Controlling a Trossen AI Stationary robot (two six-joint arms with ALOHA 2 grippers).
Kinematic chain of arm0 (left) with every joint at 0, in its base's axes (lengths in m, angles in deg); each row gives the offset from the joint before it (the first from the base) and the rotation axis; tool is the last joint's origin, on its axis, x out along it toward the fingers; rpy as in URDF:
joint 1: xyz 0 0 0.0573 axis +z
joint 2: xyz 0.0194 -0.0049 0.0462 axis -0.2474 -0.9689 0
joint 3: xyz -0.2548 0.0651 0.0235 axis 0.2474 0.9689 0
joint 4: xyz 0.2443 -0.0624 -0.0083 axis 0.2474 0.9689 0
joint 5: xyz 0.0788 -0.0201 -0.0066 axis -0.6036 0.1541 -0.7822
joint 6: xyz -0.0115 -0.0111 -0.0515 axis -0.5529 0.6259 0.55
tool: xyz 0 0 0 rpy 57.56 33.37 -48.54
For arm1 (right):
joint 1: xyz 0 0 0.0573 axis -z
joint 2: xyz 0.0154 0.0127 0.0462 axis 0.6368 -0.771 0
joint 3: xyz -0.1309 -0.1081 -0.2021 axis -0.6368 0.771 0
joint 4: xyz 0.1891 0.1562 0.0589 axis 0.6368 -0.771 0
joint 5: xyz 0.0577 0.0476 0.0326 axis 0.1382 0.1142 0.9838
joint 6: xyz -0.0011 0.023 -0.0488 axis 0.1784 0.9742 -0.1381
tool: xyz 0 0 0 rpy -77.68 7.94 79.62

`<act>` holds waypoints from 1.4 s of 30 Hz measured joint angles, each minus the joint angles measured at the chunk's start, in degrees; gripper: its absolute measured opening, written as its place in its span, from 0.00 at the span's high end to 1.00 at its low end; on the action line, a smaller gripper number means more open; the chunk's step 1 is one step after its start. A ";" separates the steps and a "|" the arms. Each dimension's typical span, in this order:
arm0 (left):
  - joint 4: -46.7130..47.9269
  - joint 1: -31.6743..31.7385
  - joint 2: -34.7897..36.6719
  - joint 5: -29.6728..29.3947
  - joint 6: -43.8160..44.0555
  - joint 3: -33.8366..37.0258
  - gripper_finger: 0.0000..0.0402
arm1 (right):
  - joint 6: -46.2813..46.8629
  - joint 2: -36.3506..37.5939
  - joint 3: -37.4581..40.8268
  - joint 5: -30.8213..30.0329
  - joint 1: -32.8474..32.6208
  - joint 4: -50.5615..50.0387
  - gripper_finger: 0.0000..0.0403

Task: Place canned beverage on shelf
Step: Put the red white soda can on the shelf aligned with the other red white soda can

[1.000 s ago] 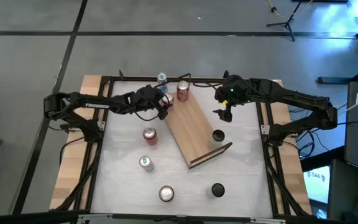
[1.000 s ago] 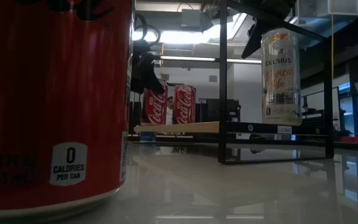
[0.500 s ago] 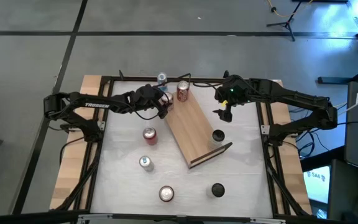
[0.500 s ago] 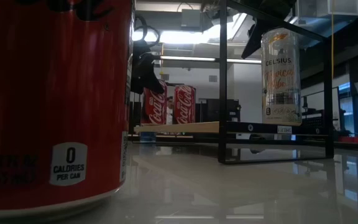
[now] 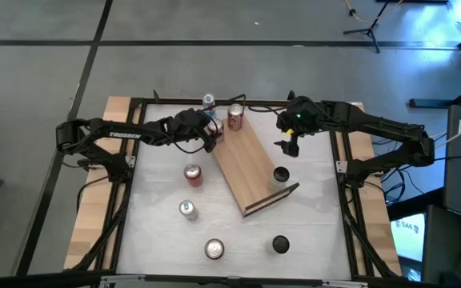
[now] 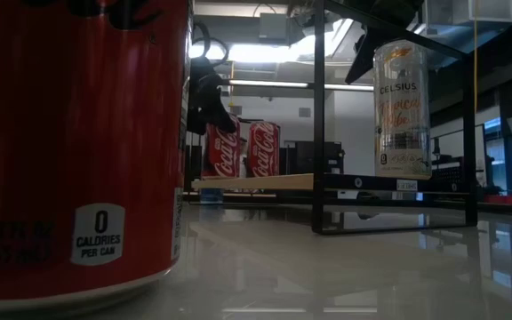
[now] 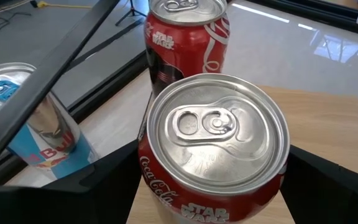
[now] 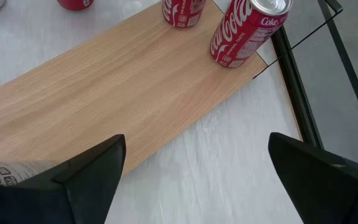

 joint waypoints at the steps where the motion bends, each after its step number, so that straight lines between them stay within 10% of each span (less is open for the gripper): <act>1: 0.02 0.00 0.00 0.04 0.00 0.00 0.19 | 0.00 0.00 0.00 0.00 0.00 0.00 0.03; 20: 0.26 -0.04 0.00 0.41 0.20 0.00 0.01 | -0.01 -0.01 0.00 0.00 0.00 0.00 0.03; 42: 0.22 -0.13 0.11 -0.13 -5.99 0.00 0.02 | 0.00 -0.01 0.00 0.00 0.00 -0.02 0.03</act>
